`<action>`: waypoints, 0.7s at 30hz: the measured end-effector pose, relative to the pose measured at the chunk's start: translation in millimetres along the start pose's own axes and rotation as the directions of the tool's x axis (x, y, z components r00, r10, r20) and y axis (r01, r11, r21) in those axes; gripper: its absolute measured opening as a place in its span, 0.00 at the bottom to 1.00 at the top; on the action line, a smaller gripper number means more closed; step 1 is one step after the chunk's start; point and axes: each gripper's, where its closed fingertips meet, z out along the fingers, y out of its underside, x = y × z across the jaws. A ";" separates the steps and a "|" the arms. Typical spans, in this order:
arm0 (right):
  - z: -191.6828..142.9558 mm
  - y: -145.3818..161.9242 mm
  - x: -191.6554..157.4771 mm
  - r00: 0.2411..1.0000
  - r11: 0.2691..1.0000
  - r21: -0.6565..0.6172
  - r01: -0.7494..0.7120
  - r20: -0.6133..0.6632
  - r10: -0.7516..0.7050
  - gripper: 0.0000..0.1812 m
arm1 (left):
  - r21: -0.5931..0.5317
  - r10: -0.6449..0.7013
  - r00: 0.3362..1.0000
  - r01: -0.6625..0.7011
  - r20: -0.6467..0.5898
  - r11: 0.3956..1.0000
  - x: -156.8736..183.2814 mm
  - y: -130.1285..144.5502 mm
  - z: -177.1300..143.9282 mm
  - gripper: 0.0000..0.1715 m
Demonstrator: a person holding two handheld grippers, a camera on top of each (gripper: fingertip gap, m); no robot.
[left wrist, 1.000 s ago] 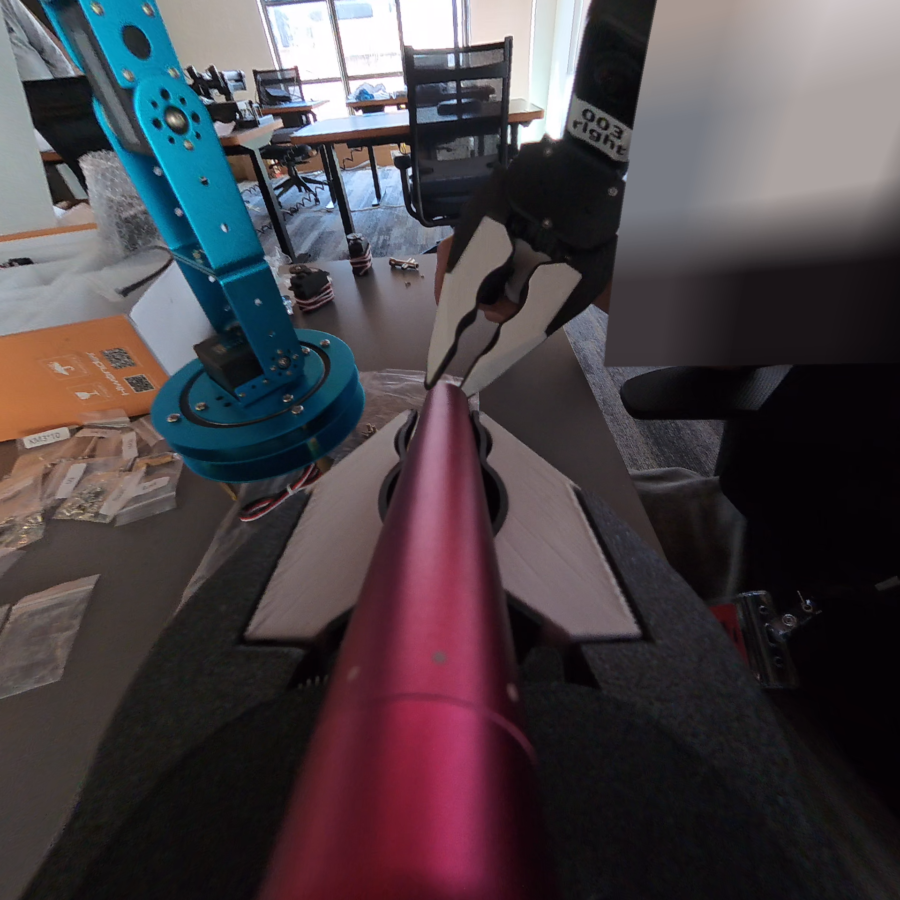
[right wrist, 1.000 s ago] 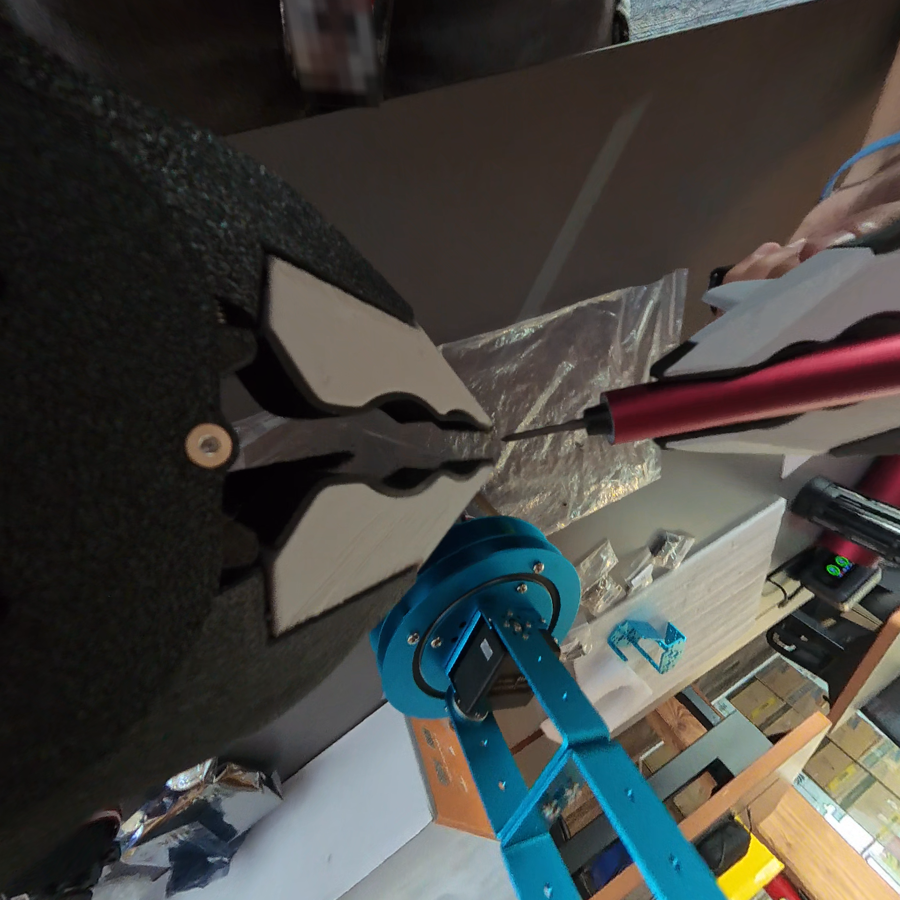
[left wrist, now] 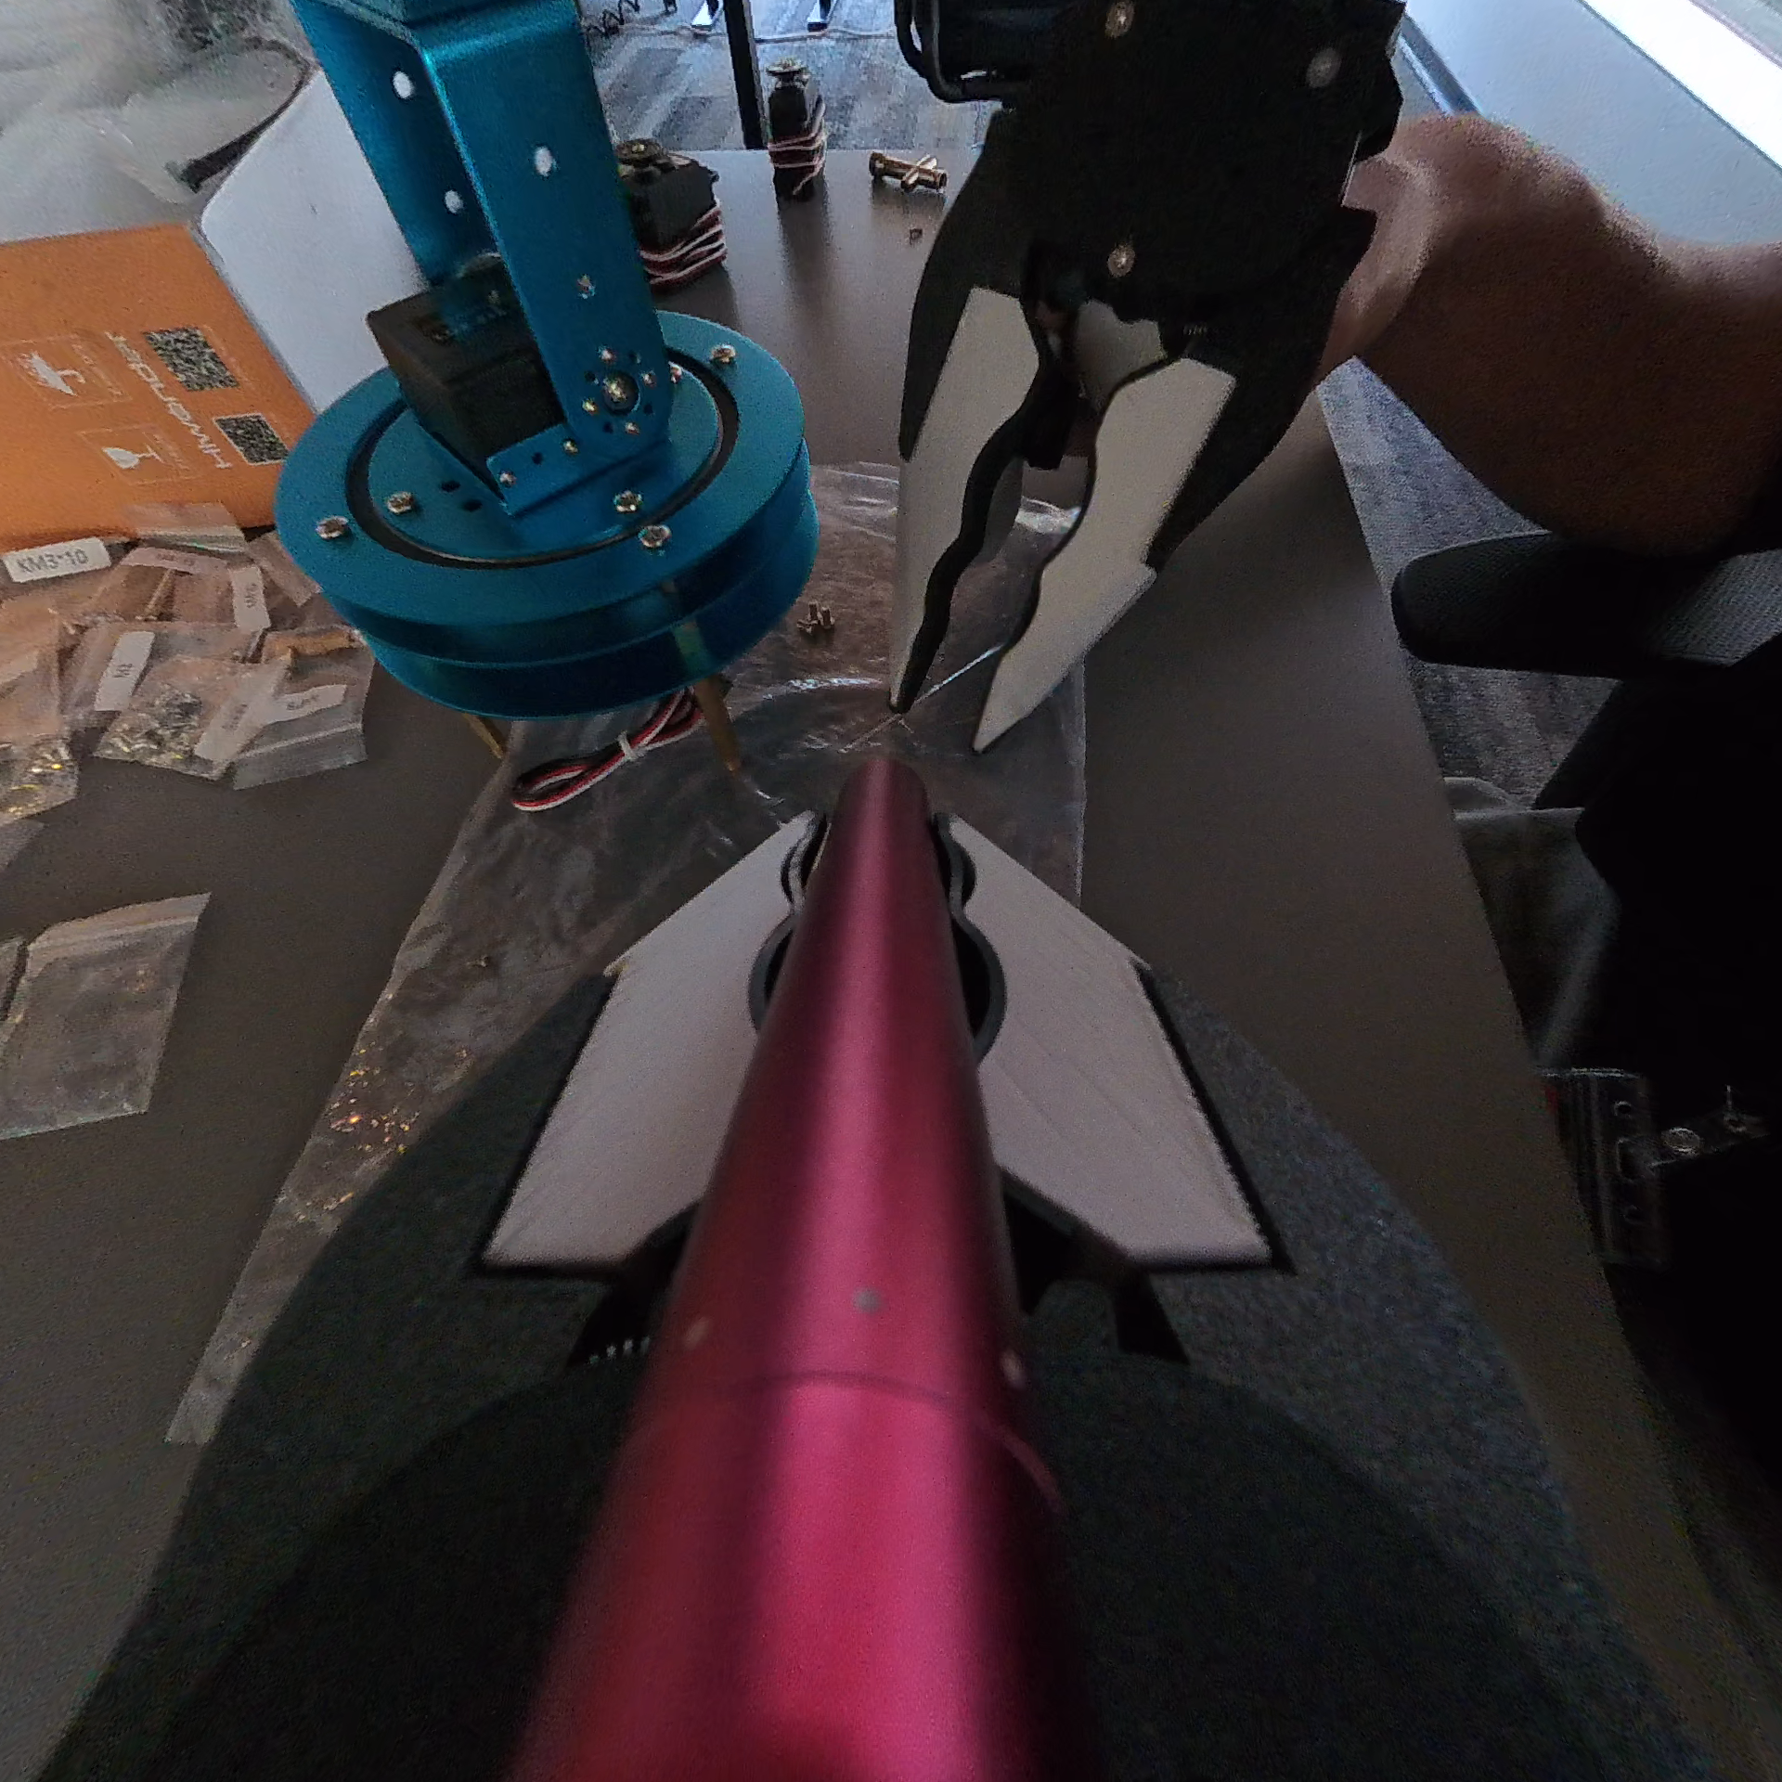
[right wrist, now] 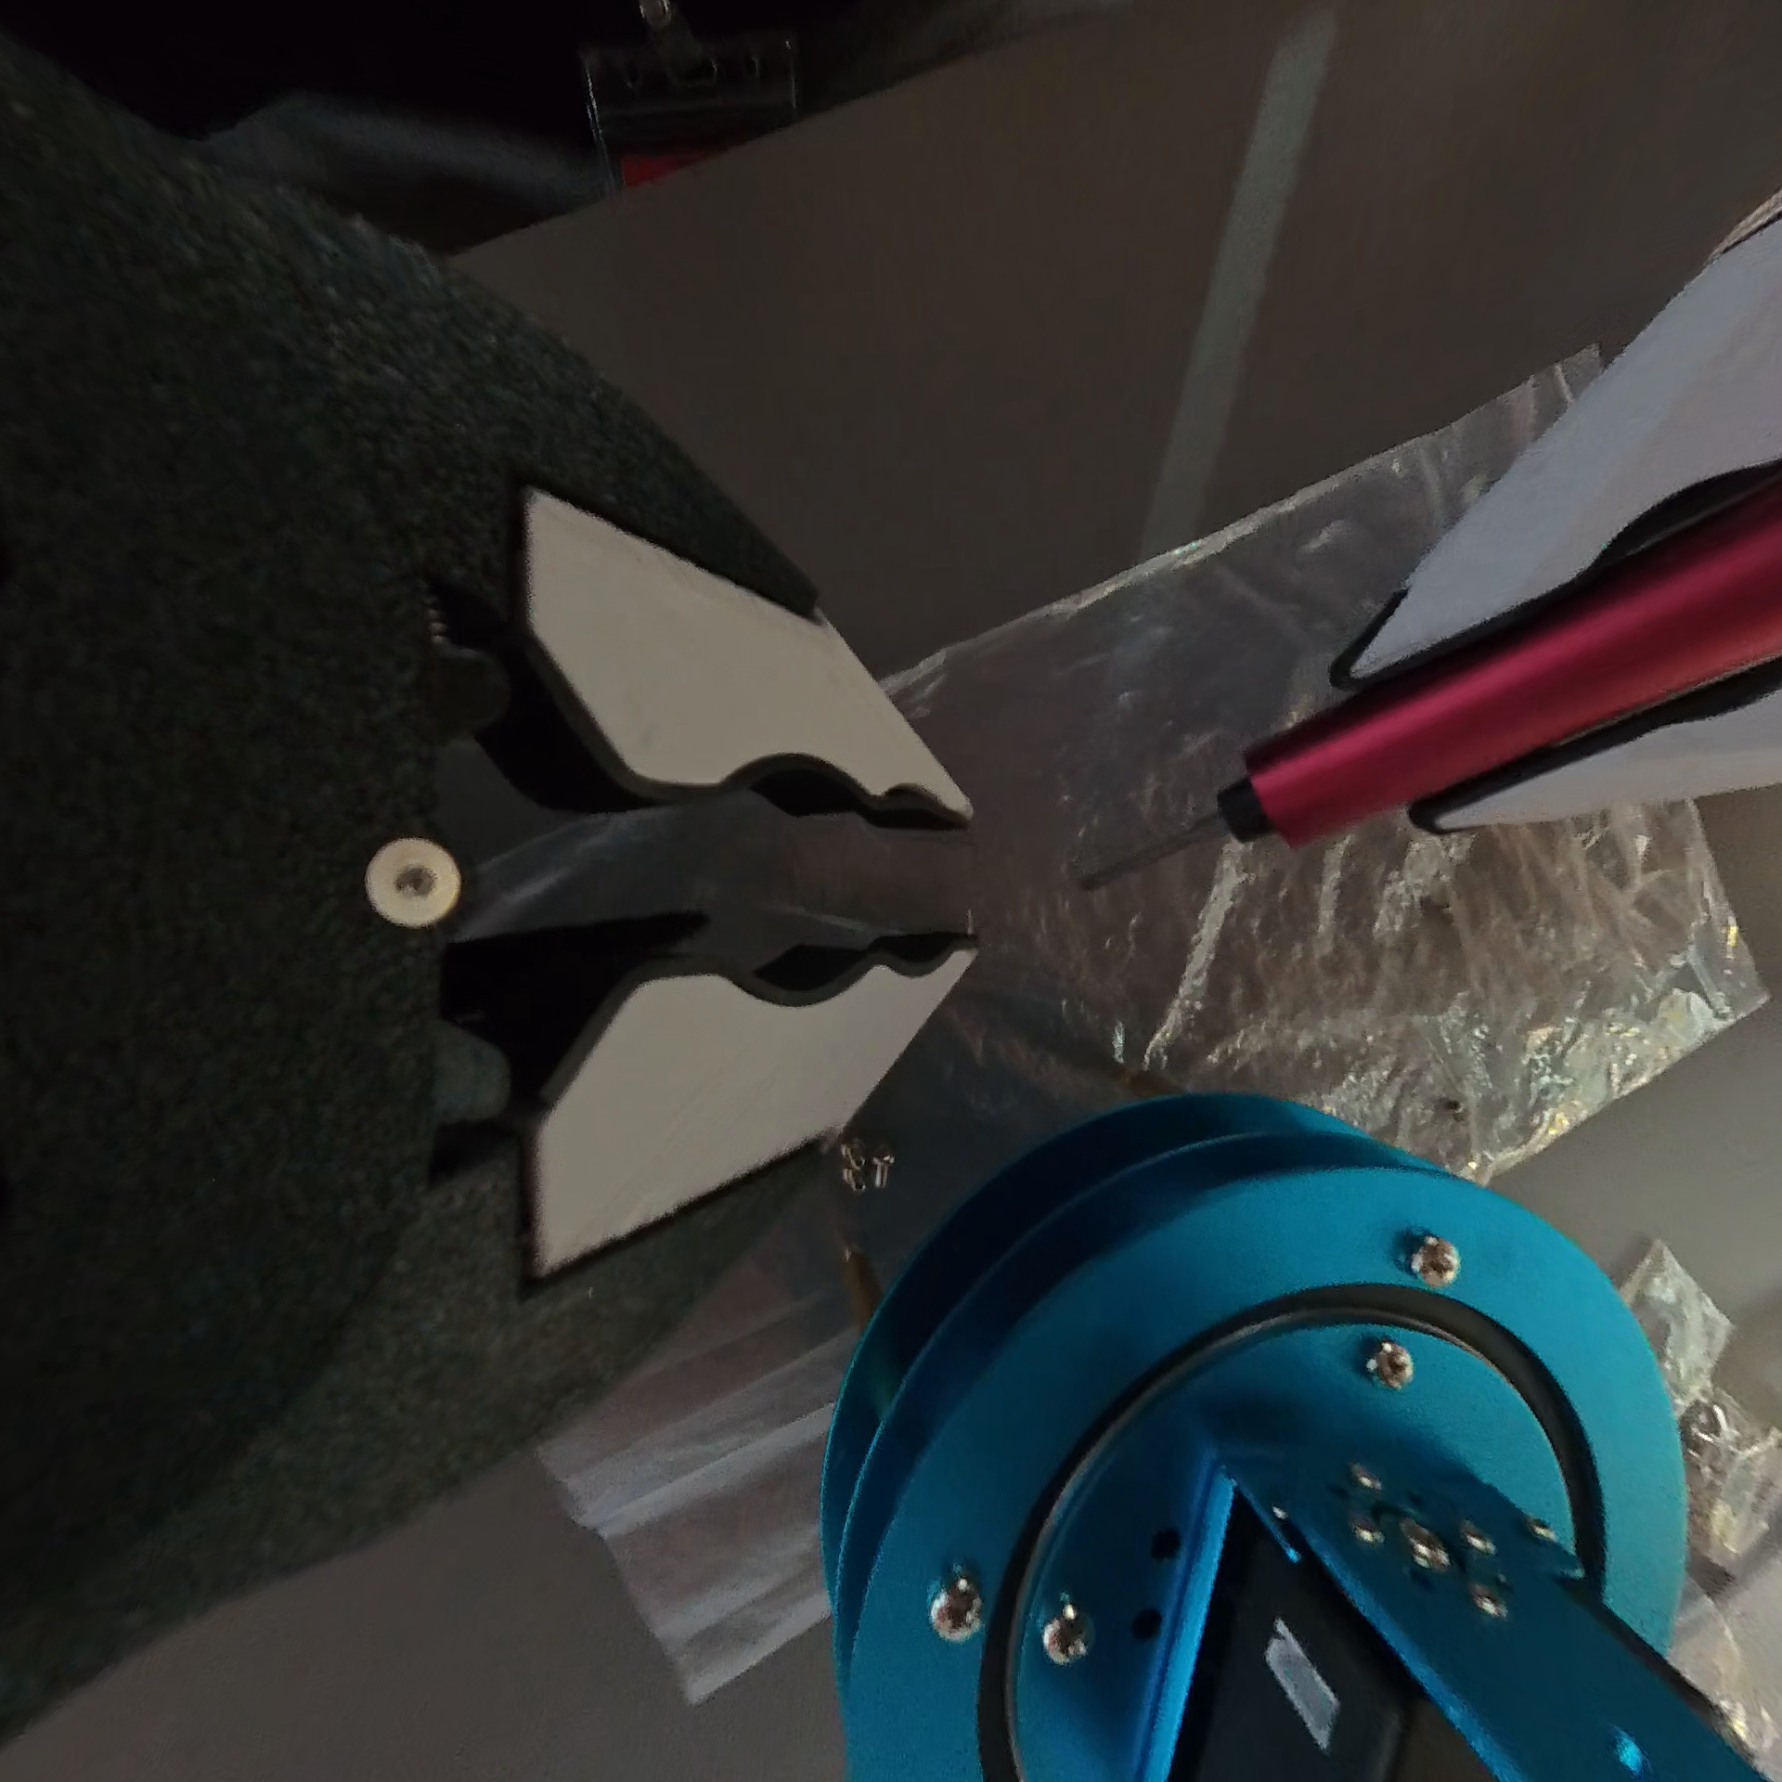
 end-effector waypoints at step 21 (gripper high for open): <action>-0.1 -3.7 -9.7 0.994 1.000 0.010 -0.026 0.109 0.025 0.12 | -0.013 -0.024 0.999 0.023 -0.024 1.000 4.3 0.0 7.6 0.13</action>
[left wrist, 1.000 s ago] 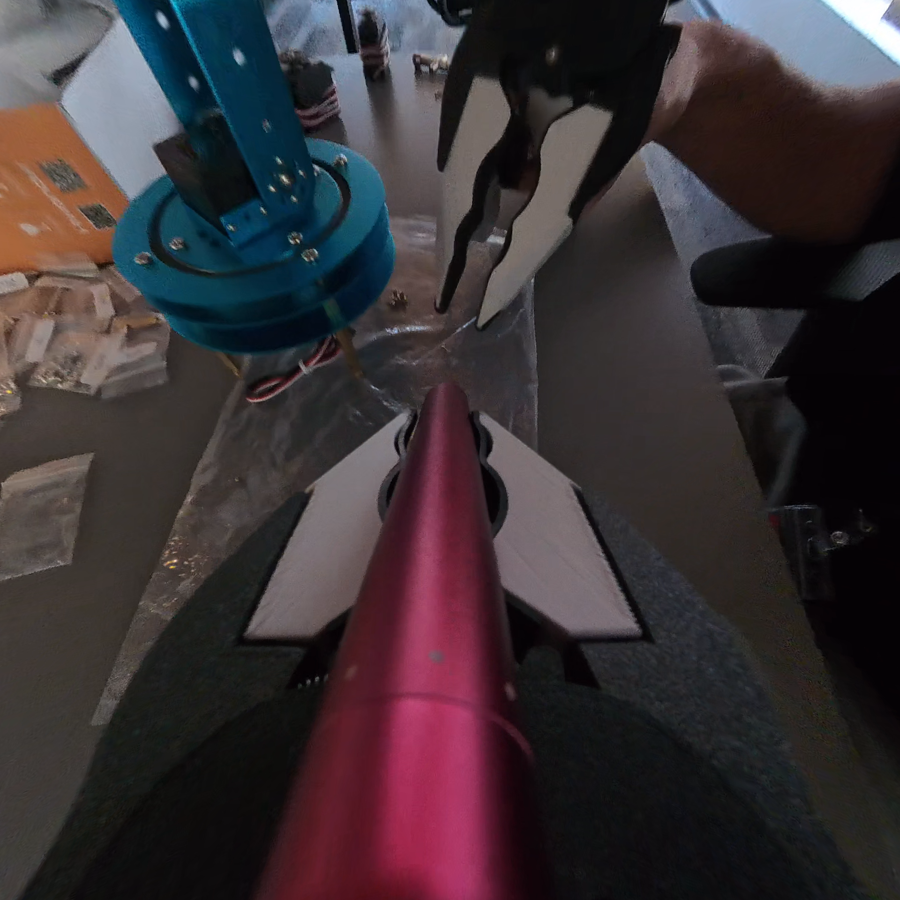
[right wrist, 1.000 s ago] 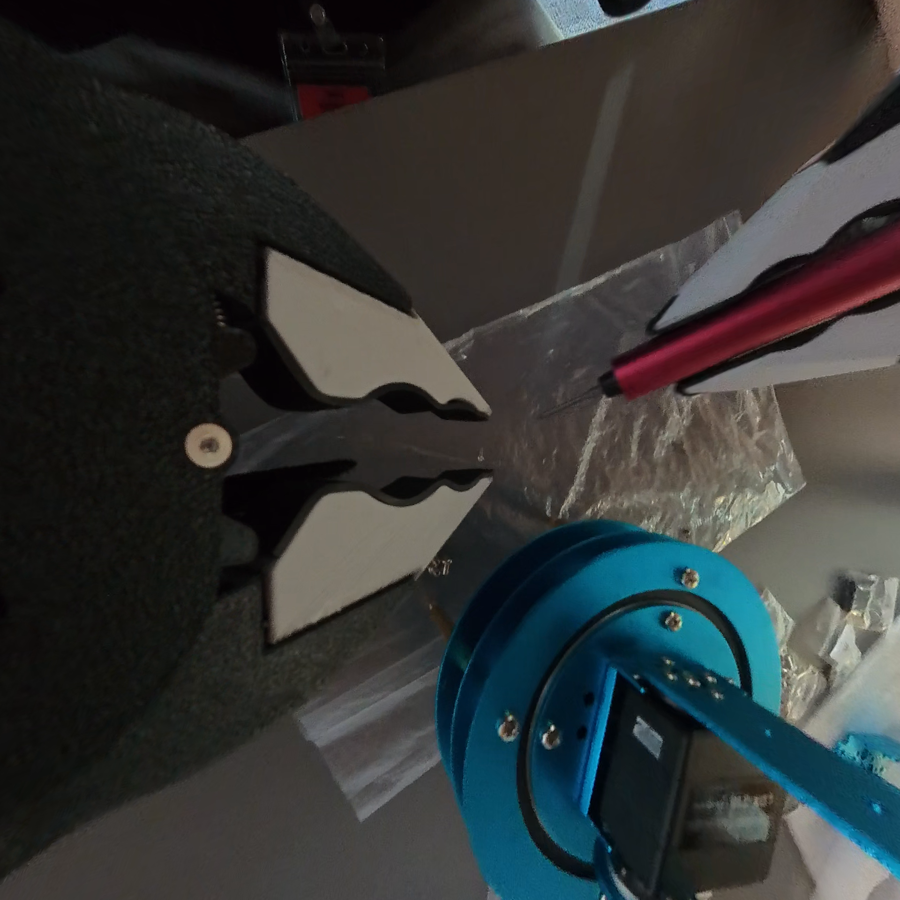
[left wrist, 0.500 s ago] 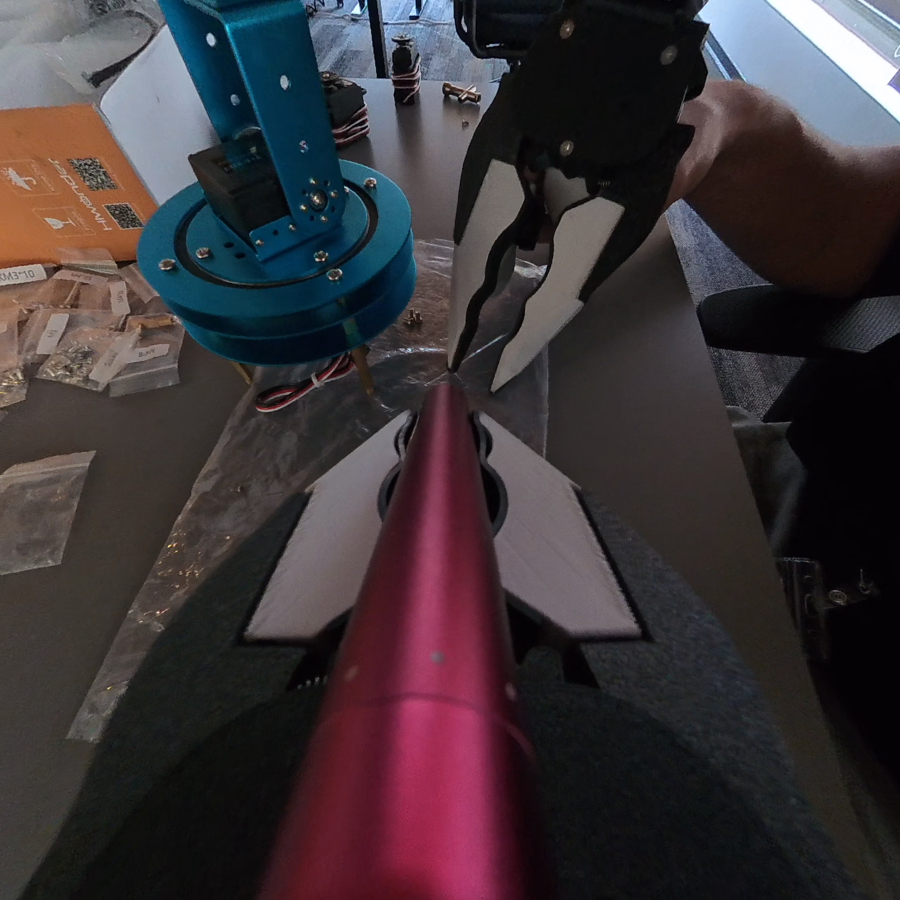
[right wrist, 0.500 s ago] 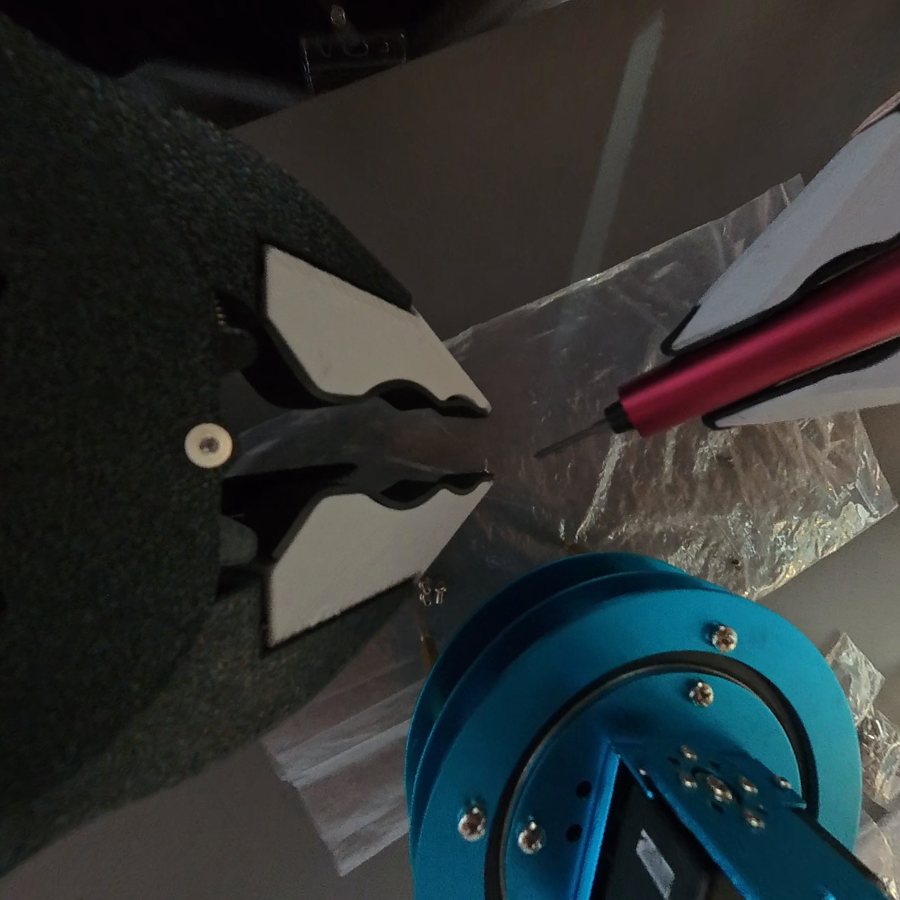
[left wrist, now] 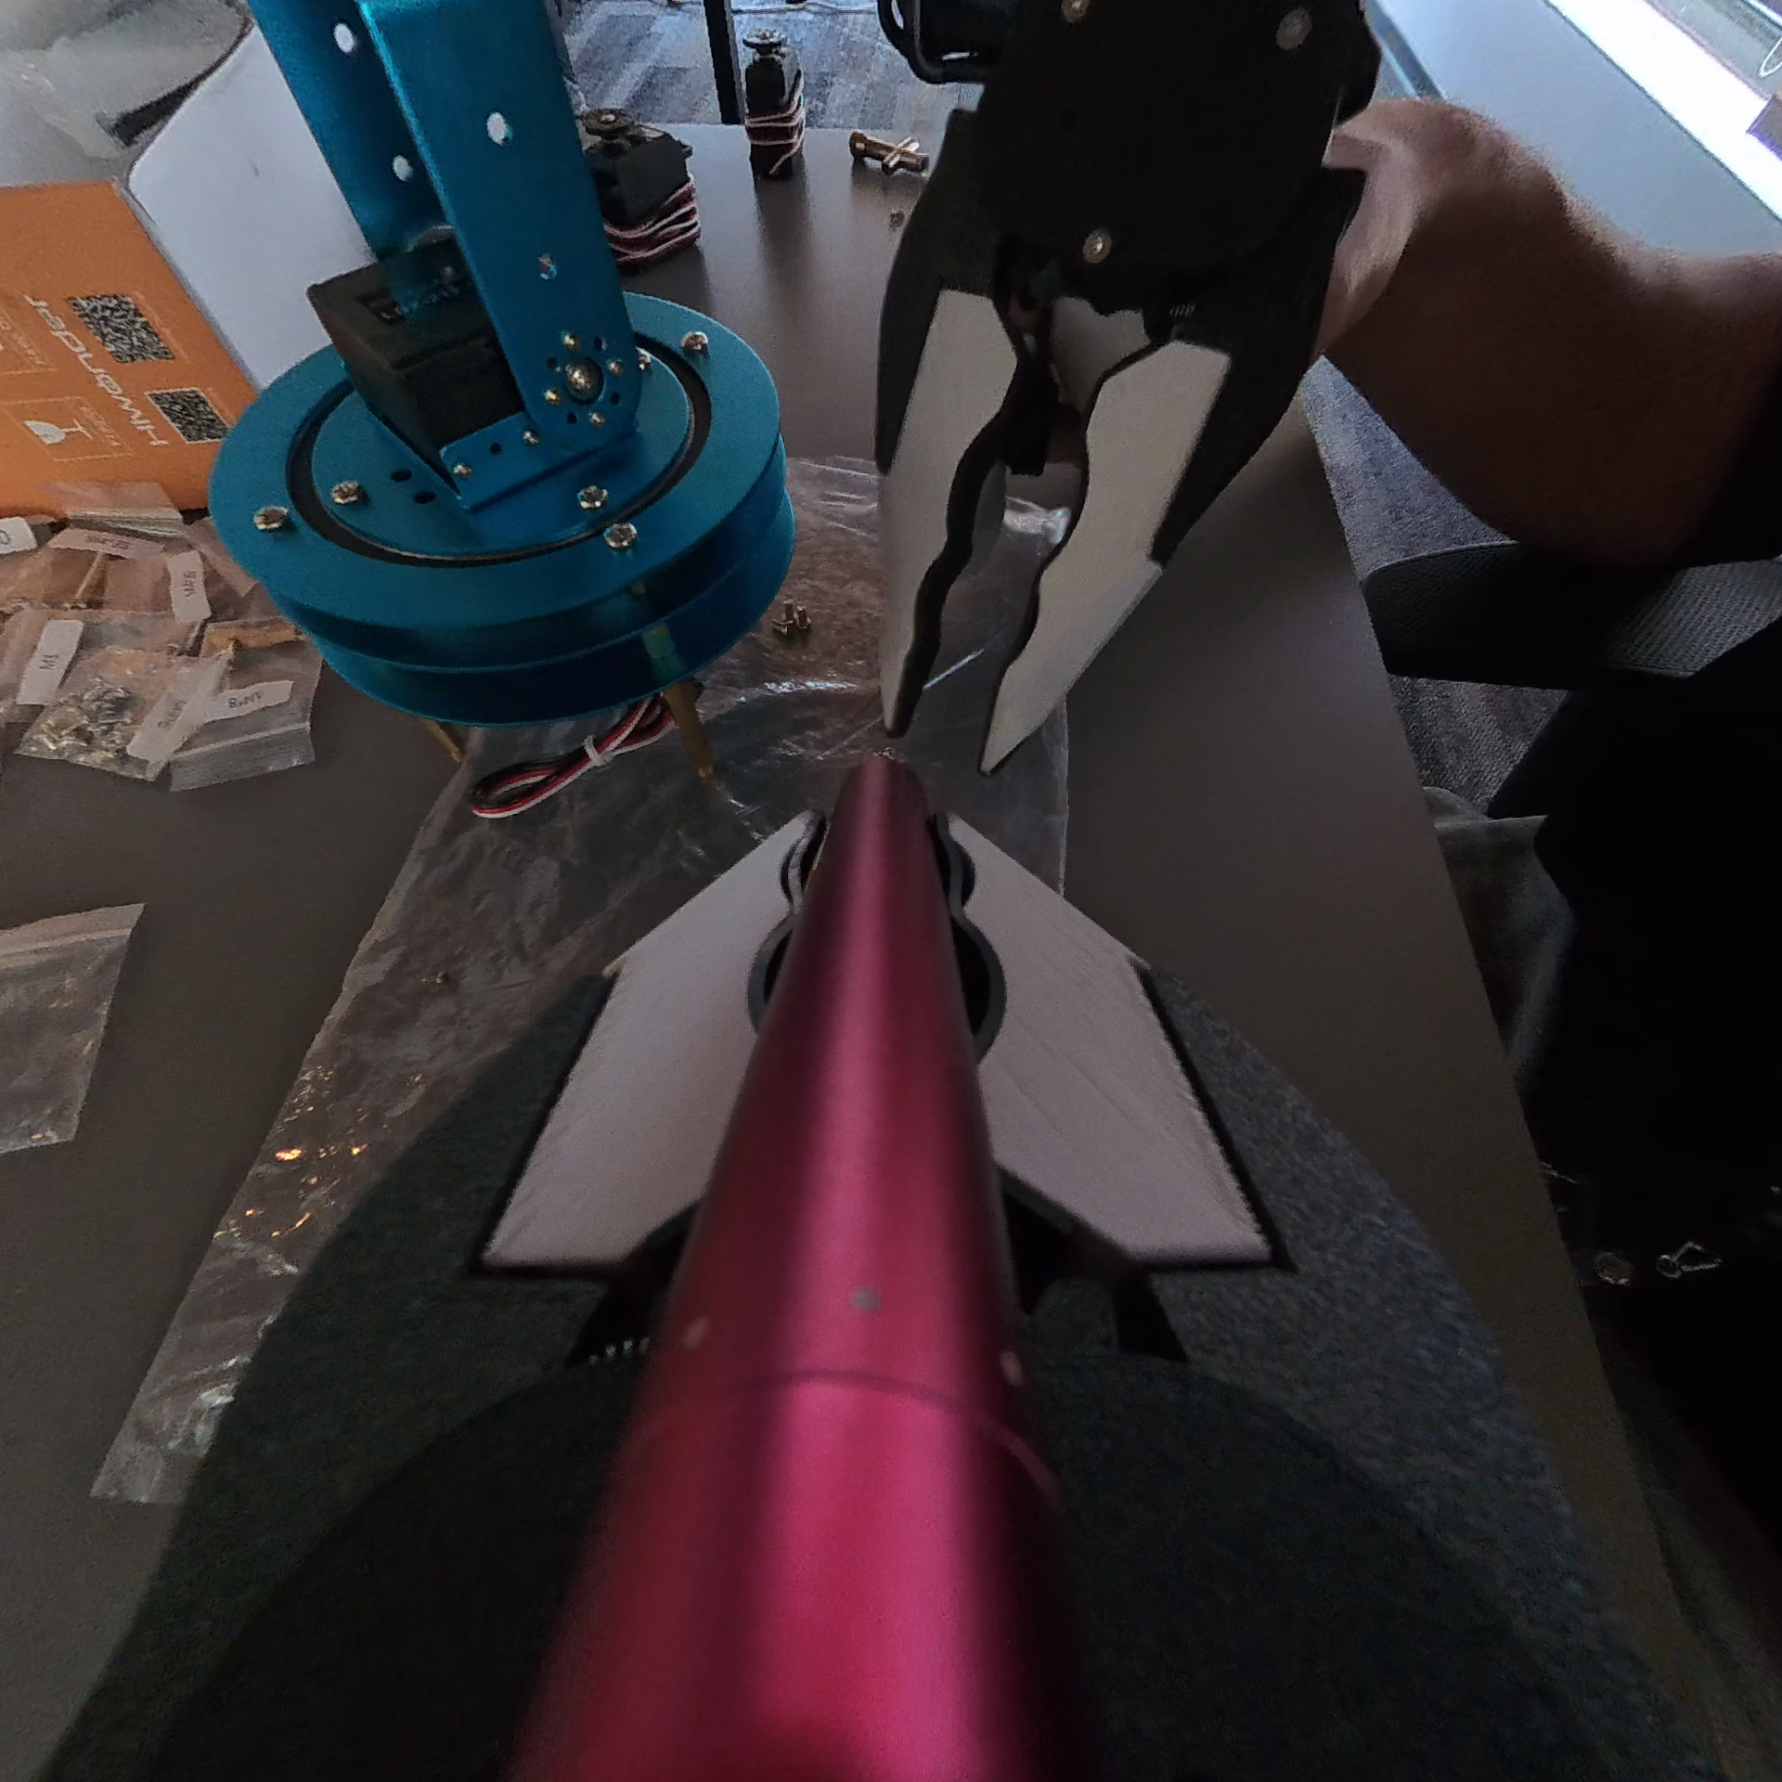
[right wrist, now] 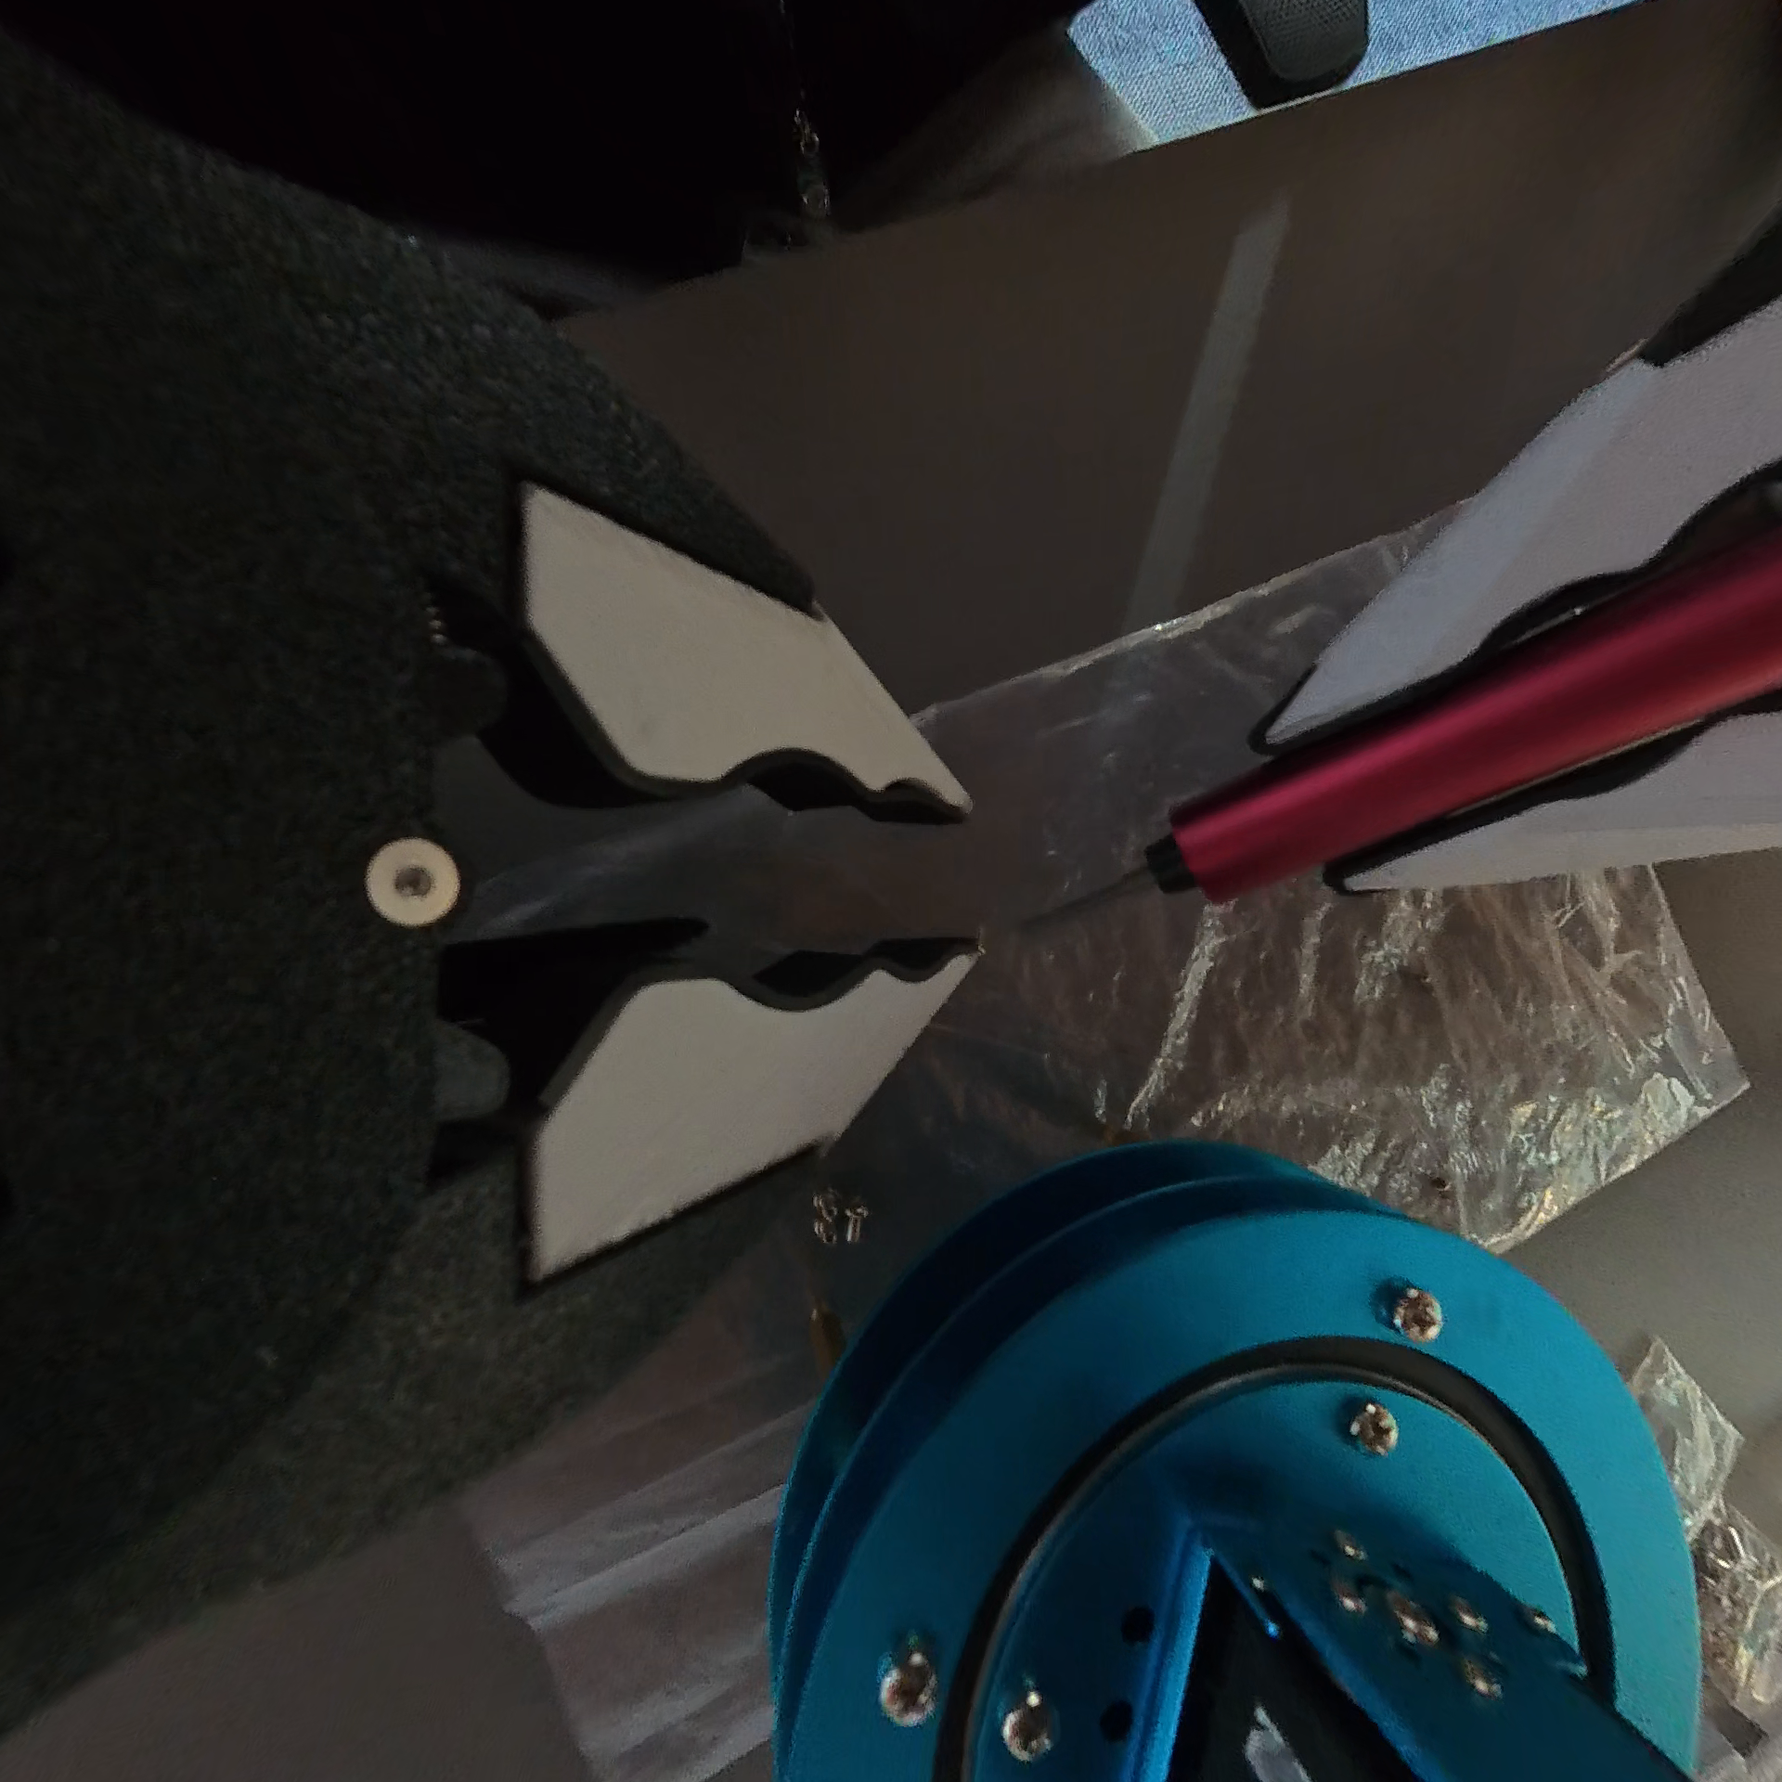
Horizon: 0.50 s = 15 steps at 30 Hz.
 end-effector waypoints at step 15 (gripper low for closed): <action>10.7 -3.5 -5.6 0.999 0.999 -0.020 0.039 0.026 -0.038 0.14 | -0.017 -0.004 1.000 0.004 -0.029 1.000 6.7 2.8 2.7 0.13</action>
